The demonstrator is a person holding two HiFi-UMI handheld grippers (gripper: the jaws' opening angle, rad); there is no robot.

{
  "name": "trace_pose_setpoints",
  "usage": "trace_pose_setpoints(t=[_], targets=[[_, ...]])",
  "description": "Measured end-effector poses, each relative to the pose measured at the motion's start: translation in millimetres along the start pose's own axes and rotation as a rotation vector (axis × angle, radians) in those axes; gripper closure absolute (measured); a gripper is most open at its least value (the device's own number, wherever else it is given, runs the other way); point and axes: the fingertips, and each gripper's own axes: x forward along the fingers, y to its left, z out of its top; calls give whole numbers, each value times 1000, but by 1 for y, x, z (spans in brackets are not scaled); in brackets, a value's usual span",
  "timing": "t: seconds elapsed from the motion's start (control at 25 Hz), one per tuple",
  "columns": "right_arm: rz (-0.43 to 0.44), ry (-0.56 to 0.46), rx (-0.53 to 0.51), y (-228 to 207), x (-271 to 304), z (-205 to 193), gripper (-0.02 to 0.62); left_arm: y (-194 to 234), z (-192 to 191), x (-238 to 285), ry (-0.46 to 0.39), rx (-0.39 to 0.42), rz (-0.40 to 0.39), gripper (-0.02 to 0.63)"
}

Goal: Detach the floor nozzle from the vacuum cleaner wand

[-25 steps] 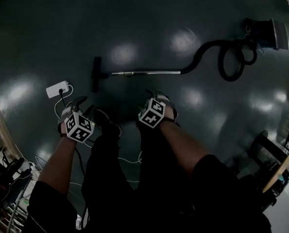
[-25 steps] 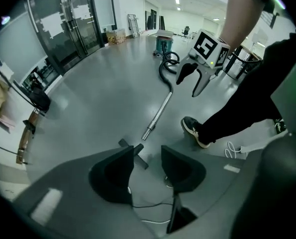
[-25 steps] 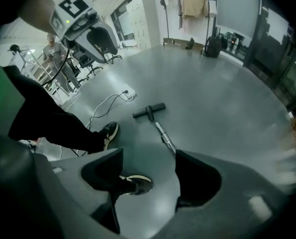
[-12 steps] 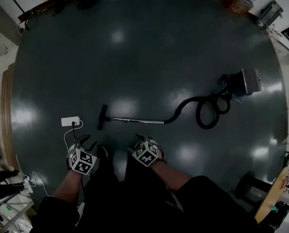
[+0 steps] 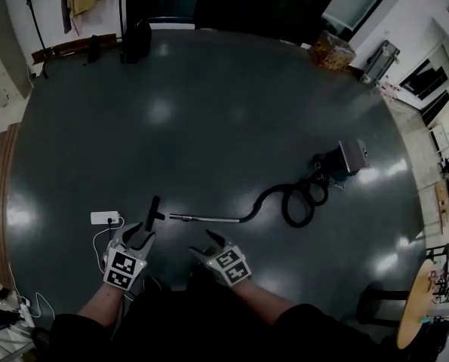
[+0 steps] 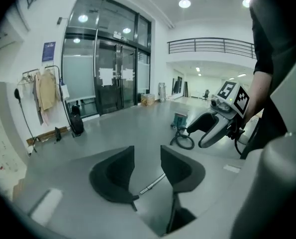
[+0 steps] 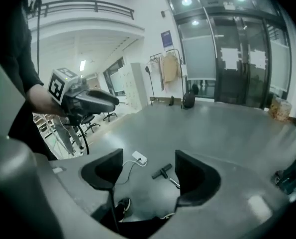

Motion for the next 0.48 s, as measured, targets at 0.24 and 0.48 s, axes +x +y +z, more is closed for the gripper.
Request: trace_pose_setpoints(t=[0.24, 0.48], targets=[[30, -186, -56, 78, -34, 66, 270, -38, 53, -71, -186, 108, -63, 436], [147, -395, -136, 117, -111, 131, 270, -81, 124, -131, -374, 130, -29, 448]])
